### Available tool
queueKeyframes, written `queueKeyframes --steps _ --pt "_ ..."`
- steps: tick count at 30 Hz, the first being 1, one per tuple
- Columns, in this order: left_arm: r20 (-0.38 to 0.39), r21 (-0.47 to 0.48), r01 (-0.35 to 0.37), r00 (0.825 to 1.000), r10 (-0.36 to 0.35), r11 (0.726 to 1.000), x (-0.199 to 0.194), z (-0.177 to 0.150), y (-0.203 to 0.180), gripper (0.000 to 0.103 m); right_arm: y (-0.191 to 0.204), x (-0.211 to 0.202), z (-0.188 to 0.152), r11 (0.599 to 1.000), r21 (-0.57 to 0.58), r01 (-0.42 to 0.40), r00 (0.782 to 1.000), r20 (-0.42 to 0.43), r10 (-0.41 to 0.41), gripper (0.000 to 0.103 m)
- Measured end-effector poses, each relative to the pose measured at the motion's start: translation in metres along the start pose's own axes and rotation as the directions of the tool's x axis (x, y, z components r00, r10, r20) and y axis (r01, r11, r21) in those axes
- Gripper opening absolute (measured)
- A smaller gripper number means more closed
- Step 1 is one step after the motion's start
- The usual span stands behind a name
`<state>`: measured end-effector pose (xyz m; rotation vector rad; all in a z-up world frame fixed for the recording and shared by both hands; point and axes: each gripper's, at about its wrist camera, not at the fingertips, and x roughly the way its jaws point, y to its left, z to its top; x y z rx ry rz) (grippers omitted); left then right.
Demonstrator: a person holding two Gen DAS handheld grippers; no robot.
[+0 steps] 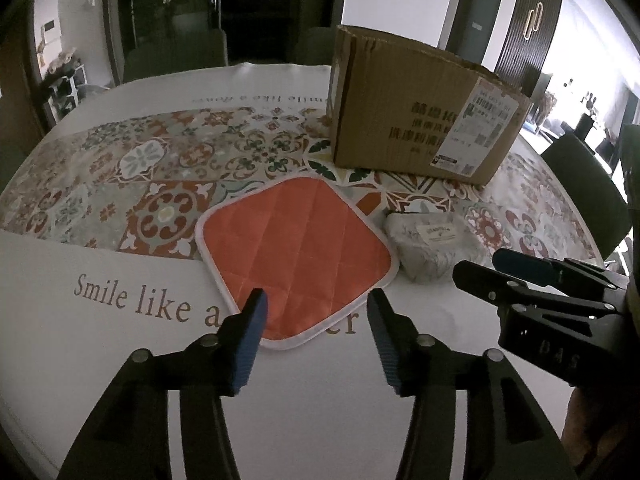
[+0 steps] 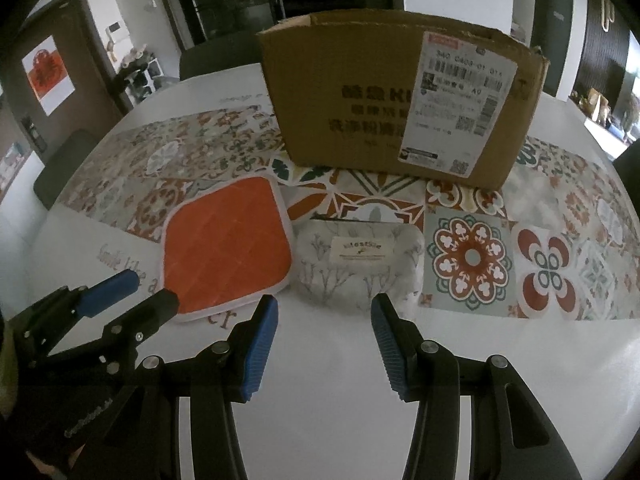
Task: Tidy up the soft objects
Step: 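Move both tools back toward the orange pot holder and white pouch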
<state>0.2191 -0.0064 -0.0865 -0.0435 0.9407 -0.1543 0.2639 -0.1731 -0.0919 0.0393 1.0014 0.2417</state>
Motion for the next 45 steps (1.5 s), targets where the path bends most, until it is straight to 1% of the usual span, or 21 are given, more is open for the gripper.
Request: queueKeyframes --steps 2,5,9,12,15,17,19,25,31,34,39,42,45 --pt "-0.002 -0.005 0.006 1.0 -0.006 1.0 0.004 0.003 0.001 0.058 -0.004 0.003 0.001 1.0 0.025 0.003 1.0 0.006 -0.003 0.05" --pt "-0.022 -0.005 0.03 0.999 -0.03 1.0 0.015 0.007 0.003 0.06 -0.01 0.007 0.003 0.998 0.069 0.007 1.0 0.025 -0.009 0.05" --pt "-0.059 0.007 0.04 0.997 -0.039 0.999 0.027 0.009 0.002 0.063 -0.016 0.012 0.004 0.995 0.103 0.014 0.999 0.041 -0.018 0.05" --pt "-0.066 0.058 0.054 0.997 -0.05 0.997 0.03 0.007 -0.005 0.069 -0.016 0.013 0.0 0.995 0.096 0.007 0.998 0.056 -0.013 0.05" --pt "-0.079 0.122 0.076 0.995 -0.067 0.99 0.034 0.004 -0.014 0.07 -0.018 0.013 -0.002 0.995 0.096 0.004 0.998 0.063 -0.011 0.05" --pt "-0.081 0.129 0.085 0.994 -0.075 0.988 0.037 0.005 -0.016 0.071 -0.022 0.013 -0.003 0.994 0.112 -0.013 0.998 0.063 0.006 0.05" --pt "-0.092 0.133 0.101 0.992 -0.089 0.986 0.044 0.006 -0.018 0.072 -0.025 0.012 -0.003 0.992 0.125 -0.014 0.998 0.068 0.006 0.05" --pt "-0.113 0.187 0.128 0.988 -0.109 0.974 0.061 0.012 -0.029 0.074 -0.032 0.015 -0.002 0.99 0.142 -0.021 0.998 0.069 0.011 0.05" --pt "-0.121 0.208 0.129 0.987 -0.105 0.97 0.076 0.02 -0.035 0.074 -0.037 0.021 0.005 0.986 0.159 -0.041 0.997 0.072 0.03 0.05" --pt "-0.126 0.216 0.12 0.988 -0.094 0.969 0.083 0.021 -0.036 0.074 -0.041 0.026 0.009 0.985 0.171 -0.038 0.997 0.07 0.026 0.05" --pt "-0.097 0.23 0.091 0.993 -0.071 0.969 0.087 0.021 -0.037 0.074 -0.048 0.033 0.008 0.977 0.206 -0.054 0.997 0.07 0.041 0.05" --pt "-0.086 0.257 0.075 0.995 -0.055 0.964 0.088 0.02 -0.039 0.073 -0.05 0.035 0.008 0.977 0.209 -0.051 0.997 0.069 0.037 0.05" --pt "-0.065 0.262 0.068 0.997 -0.052 0.963 0.088 0.018 -0.038 0.074 -0.054 0.036 0.006 0.968 0.247 -0.049 0.997 0.065 0.034 0.05"
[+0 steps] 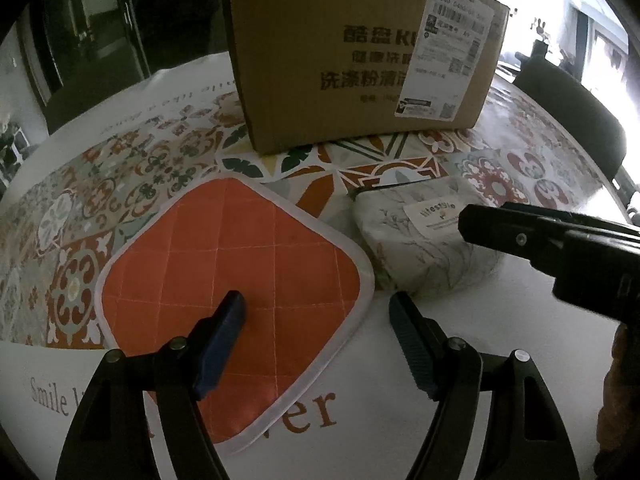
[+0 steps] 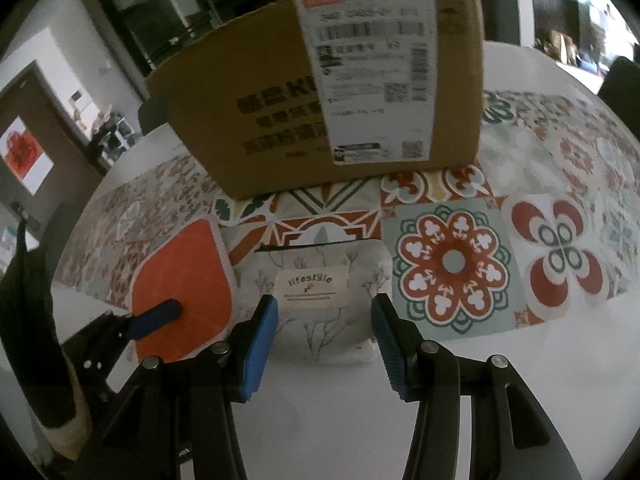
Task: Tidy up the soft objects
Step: 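Move both tools back toward the orange pot holder and white pouch, then grasp the white printed pouch with the right tool while the left tool grasps the orange pot holder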
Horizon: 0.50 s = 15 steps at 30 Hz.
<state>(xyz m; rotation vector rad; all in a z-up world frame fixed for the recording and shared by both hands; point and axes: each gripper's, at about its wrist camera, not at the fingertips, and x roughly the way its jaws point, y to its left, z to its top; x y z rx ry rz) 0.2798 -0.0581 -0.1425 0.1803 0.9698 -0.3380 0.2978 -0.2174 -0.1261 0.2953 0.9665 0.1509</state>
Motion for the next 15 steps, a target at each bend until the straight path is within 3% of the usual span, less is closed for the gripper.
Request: queueKeyframes --steps 2,4,8,10,15 --pt "0.012 -0.007 -0.005 1.0 0.005 1.0 -0.001 -0.001 0.0 0.071 -0.002 -0.001 -0.001 1.0 0.026 -0.005 1.0 0.004 0.004 0.05" --pt "0.023 -0.017 -0.013 1.0 0.013 1.0 -0.002 -0.001 0.002 0.06 -0.002 0.0 -0.003 1.0 0.031 0.004 1.0 0.003 -0.004 0.051" --pt "0.027 -0.019 -0.006 1.0 0.007 1.0 -0.003 -0.001 0.003 0.05 -0.001 -0.006 -0.006 0.998 0.038 0.042 0.999 0.006 -0.043 0.051" --pt "0.039 -0.031 0.007 0.999 -0.006 0.999 -0.006 -0.002 0.001 0.029 -0.003 -0.01 -0.006 0.997 0.056 0.058 0.998 0.017 -0.059 0.051" --pt "0.062 -0.098 0.024 0.998 -0.018 0.995 -0.009 -0.004 0.002 0.019 -0.017 -0.021 -0.011 0.988 0.134 0.08 0.994 0.067 -0.09 0.053"
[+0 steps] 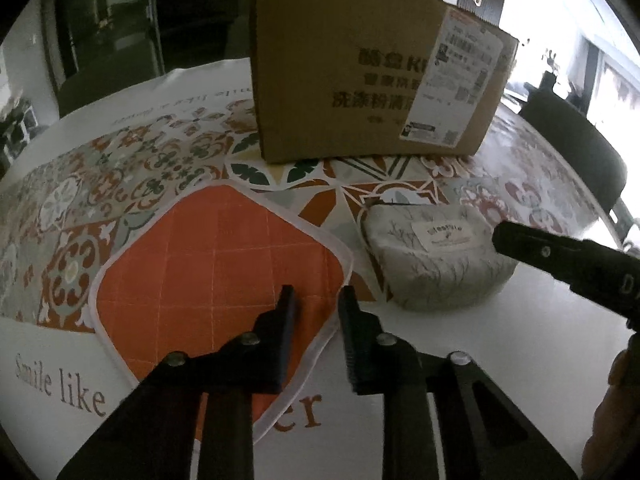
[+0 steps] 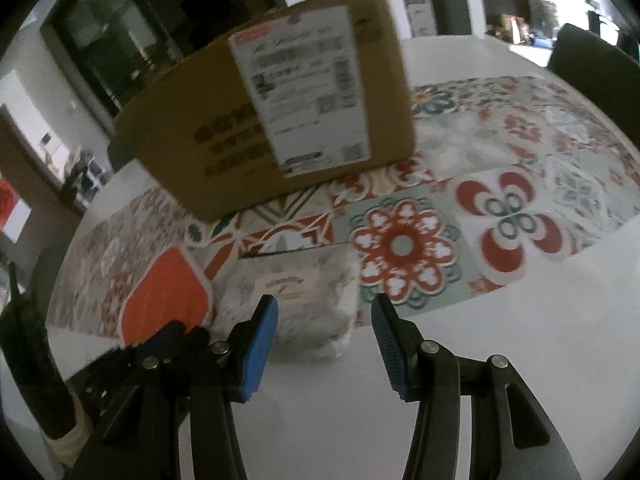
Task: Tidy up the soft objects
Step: 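Grasp the white printed pouch with the right tool while the left tool grasps the orange pot holder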
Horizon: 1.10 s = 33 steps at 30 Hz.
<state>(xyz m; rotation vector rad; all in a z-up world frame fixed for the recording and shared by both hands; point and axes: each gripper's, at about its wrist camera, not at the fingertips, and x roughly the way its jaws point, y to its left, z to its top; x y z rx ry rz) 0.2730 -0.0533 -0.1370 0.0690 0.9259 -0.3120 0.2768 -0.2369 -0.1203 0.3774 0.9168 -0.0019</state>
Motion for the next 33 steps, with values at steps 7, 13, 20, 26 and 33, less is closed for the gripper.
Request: queueKeyframes --steps 7,13,20,26,33 --pt "0.012 -0.145 0.119 0.993 -0.118 0.982 -0.005 -0.005 0.016 0.002 -0.002 0.018 -0.002 0.992 0.065 -0.112 0.99 -0.08 0.117 0.062" --pt "-0.001 -0.111 0.097 0.995 -0.098 0.989 -0.007 -0.008 0.011 0.002 0.0 0.023 -0.007 0.992 0.048 -0.118 0.99 -0.076 0.121 0.062" --pt "0.021 -0.102 0.048 0.999 -0.046 0.994 -0.016 -0.005 0.016 0.004 0.011 0.026 -0.011 0.997 -0.049 -0.051 0.997 -0.066 0.047 0.026" --pt "0.02 -0.095 0.03 0.999 -0.028 0.995 -0.019 -0.009 0.018 0.013 0.015 0.024 -0.011 0.994 -0.095 -0.059 0.997 -0.049 0.055 0.016" --pt "0.061 -0.088 -0.02 0.998 0.026 0.996 -0.04 -0.017 0.027 0.039 0.031 -0.003 -0.006 0.987 -0.154 -0.036 0.998 0.042 0.043 0.016"
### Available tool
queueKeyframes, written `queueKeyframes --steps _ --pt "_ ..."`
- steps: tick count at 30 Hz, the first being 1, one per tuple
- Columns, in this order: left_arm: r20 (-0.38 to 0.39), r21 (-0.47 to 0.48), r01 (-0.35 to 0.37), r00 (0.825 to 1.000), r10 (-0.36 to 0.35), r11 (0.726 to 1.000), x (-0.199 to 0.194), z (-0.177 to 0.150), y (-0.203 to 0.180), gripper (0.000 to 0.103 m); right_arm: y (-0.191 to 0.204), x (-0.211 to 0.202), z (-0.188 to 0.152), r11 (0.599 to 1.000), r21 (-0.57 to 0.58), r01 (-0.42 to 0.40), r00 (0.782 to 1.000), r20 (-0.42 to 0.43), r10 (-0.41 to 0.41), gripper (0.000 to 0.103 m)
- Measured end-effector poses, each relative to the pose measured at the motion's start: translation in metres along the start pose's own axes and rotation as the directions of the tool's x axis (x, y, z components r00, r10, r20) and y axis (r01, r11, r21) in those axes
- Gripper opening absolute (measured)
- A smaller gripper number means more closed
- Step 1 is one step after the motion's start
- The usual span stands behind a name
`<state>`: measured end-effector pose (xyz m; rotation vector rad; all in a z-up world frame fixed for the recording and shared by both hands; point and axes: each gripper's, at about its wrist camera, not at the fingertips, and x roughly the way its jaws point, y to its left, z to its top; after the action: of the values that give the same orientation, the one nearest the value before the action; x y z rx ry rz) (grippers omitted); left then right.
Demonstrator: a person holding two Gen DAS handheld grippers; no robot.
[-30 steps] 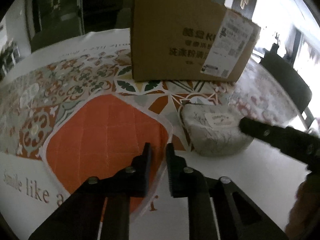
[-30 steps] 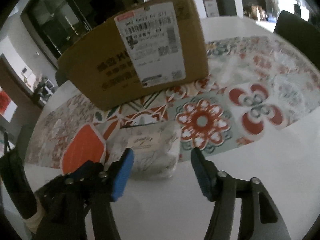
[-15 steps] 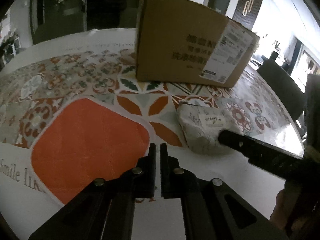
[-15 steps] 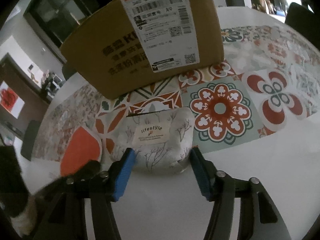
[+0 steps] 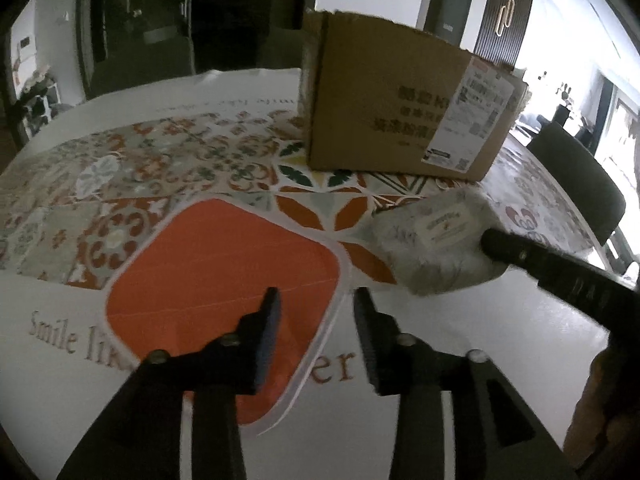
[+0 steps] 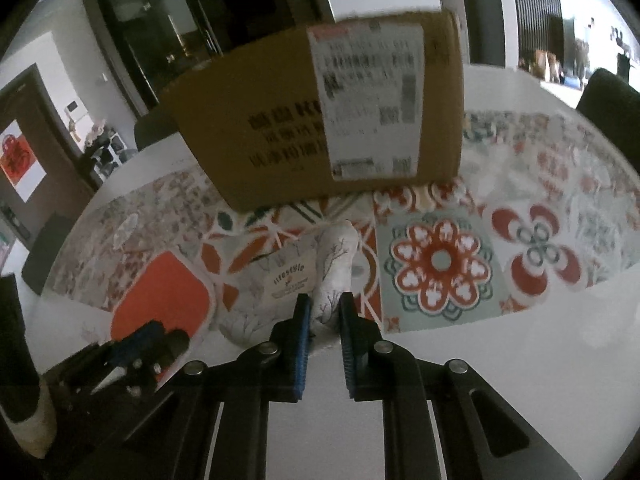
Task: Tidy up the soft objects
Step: 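Grasp the white printed pouch with the right tool while the left tool grasps the orange pot holder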
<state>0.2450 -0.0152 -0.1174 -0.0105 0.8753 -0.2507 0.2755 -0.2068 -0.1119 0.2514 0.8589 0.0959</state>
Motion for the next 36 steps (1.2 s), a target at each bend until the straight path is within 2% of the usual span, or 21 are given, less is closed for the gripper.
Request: queueKeyframes --steps 2,4,8,9,12,13,15,20,23,26,32,33,34,36 --pt "0.003 0.023 -0.029 1.0 0.029 0.999 -0.007 -0.003 0.004 0.045 0.008 -0.005 0.002 1.0 -0.024 0.005 1.0 0.014 -0.005 0.016" --pt "0.0 0.052 -0.041 0.999 0.041 0.998 -0.011 -0.006 0.007 0.056 0.016 -0.009 0.001 0.998 -0.058 0.016 0.999 0.03 -0.014 0.016" --pt "-0.027 0.095 -0.048 0.998 0.05 0.994 -0.012 -0.014 0.018 0.061 0.028 -0.005 -0.002 0.997 -0.076 0.024 1.0 0.009 -0.023 0.016" --pt "-0.031 0.098 -0.053 0.998 0.056 0.994 -0.012 -0.015 0.02 0.066 0.03 -0.004 -0.003 0.996 -0.078 0.031 0.999 0.011 -0.03 0.016" --pt "-0.066 0.109 -0.012 0.998 0.02 0.994 -0.01 -0.021 0.023 0.073 0.039 -0.003 -0.007 0.994 -0.095 0.045 0.999 0.014 -0.044 0.016" --pt "-0.071 0.117 -0.001 0.997 0.01 0.993 -0.01 -0.022 0.023 0.078 0.041 -0.002 -0.007 0.995 -0.095 0.038 0.999 0.008 -0.038 0.016" --pt "-0.081 0.143 -0.012 0.996 0.024 0.99 -0.007 -0.023 0.022 0.085 0.042 0.0 -0.009 0.995 -0.095 0.026 1.0 -0.008 -0.027 0.016" --pt "-0.091 0.21 -0.063 0.992 0.084 0.976 0.002 -0.024 0.021 0.085 0.041 0.002 -0.012 0.996 -0.086 0.025 0.999 -0.024 -0.027 0.016" --pt "-0.083 0.21 -0.054 0.994 0.073 0.976 0.006 -0.024 0.024 0.086 0.042 0.002 -0.012 0.996 -0.09 0.029 0.999 -0.025 -0.032 0.016" --pt "-0.081 0.178 -0.011 0.996 0.025 0.984 0.01 -0.024 0.03 0.085 0.044 0.004 -0.013 0.995 -0.098 0.028 0.999 -0.033 -0.032 0.016" --pt "-0.058 0.138 -0.032 0.998 0.04 0.99 0.011 -0.017 0.031 0.048 0.045 0.006 -0.013 0.996 -0.09 0.013 0.999 -0.046 -0.018 0.016" --pt "-0.054 0.137 -0.032 0.998 0.039 0.99 0.01 -0.016 0.029 0.029 0.044 0.005 -0.013 0.996 -0.084 0.009 0.999 -0.047 -0.013 0.016" --pt "-0.054 0.129 -0.038 0.998 0.045 0.991 0.009 -0.016 0.027 0.02 0.044 0.005 -0.012 0.997 -0.078 0.005 0.999 -0.049 -0.009 0.016" --pt "-0.058 0.103 -0.032 0.998 0.038 0.994 0.009 -0.014 0.027 0.01 0.04 0.004 -0.012 0.998 -0.058 -0.007 0.999 -0.052 0.003 0.016"
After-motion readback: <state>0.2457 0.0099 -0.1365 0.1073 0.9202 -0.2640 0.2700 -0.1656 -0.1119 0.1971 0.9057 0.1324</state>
